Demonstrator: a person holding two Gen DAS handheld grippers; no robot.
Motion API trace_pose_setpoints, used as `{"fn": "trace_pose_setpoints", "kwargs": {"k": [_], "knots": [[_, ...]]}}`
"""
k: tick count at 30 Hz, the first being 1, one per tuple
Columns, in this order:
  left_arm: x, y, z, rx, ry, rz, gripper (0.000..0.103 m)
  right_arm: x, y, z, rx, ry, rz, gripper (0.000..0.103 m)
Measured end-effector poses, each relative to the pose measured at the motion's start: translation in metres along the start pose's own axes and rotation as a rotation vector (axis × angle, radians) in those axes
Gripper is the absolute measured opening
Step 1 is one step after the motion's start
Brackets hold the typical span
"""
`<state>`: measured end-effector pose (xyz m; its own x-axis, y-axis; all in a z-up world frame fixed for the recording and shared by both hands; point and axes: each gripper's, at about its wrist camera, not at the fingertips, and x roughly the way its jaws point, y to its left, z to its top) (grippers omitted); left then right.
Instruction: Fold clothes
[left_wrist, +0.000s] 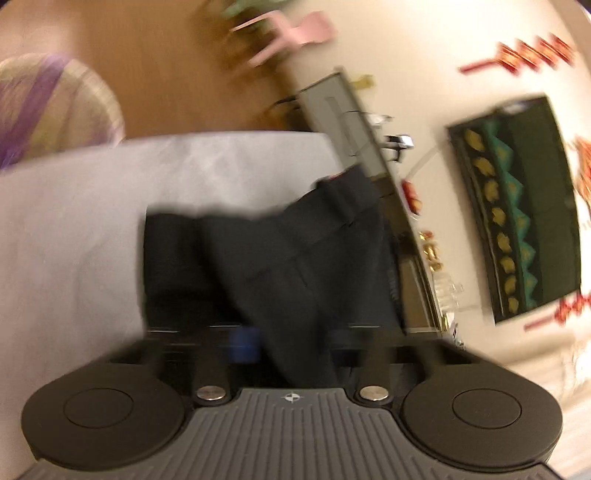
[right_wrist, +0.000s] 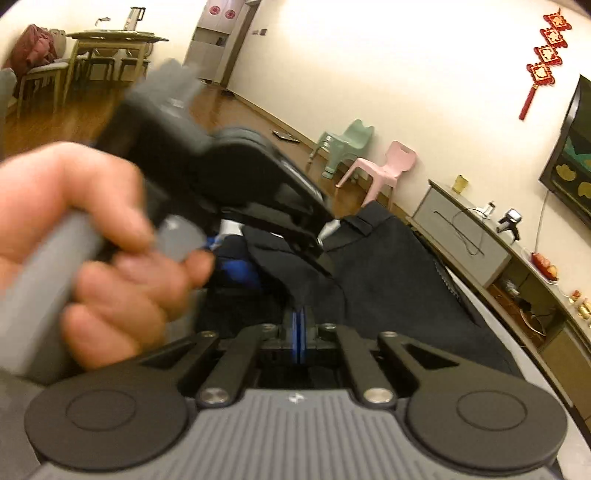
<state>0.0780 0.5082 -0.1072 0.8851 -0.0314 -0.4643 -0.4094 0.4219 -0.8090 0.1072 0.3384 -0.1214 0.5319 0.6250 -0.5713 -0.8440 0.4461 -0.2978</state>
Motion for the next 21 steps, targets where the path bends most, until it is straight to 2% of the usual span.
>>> {"fn": "trace_pose_setpoints", "kwargs": {"k": [1,2,3,5,6,8,10,12,16,21], "knots": [[-0.015,-0.002,0.007,0.030,-0.055,-0.030,0.002,-0.008,-0.003,0.000,0.016,-0.002,0.030,0.003],[-0.031,-0.004,0.013,0.060,-0.110,-0.059,0.001,-0.015,-0.005,0.001,0.032,-0.004,0.060,0.009],[-0.043,-0.003,0.019,0.082,-0.152,-0.077,0.001,-0.026,-0.009,-0.001,0.051,-0.010,0.071,0.020],[-0.044,0.017,0.024,0.057,-0.124,-0.009,0.001,-0.049,-0.026,-0.020,0.112,0.008,0.045,0.036],[-0.044,0.027,0.027,0.044,-0.110,0.025,0.001,-0.060,-0.035,-0.033,0.146,0.025,0.033,0.040],[-0.045,0.045,0.032,0.019,-0.084,0.087,0.001,-0.082,-0.051,-0.058,0.207,0.058,0.005,0.040],[-0.046,0.038,0.031,0.022,-0.080,0.076,0.002,-0.102,-0.062,-0.086,0.239,0.094,-0.042,0.040],[-0.043,0.032,0.030,0.039,-0.070,0.065,0.008,-0.122,-0.074,-0.114,0.270,0.129,-0.088,0.044],[-0.020,0.021,0.019,0.087,-0.006,0.120,0.011,-0.159,-0.096,-0.166,0.332,0.197,-0.175,0.045],[-0.026,0.015,0.014,0.093,-0.017,0.129,0.007,-0.179,-0.128,-0.211,0.475,0.300,-0.202,0.037]]}}
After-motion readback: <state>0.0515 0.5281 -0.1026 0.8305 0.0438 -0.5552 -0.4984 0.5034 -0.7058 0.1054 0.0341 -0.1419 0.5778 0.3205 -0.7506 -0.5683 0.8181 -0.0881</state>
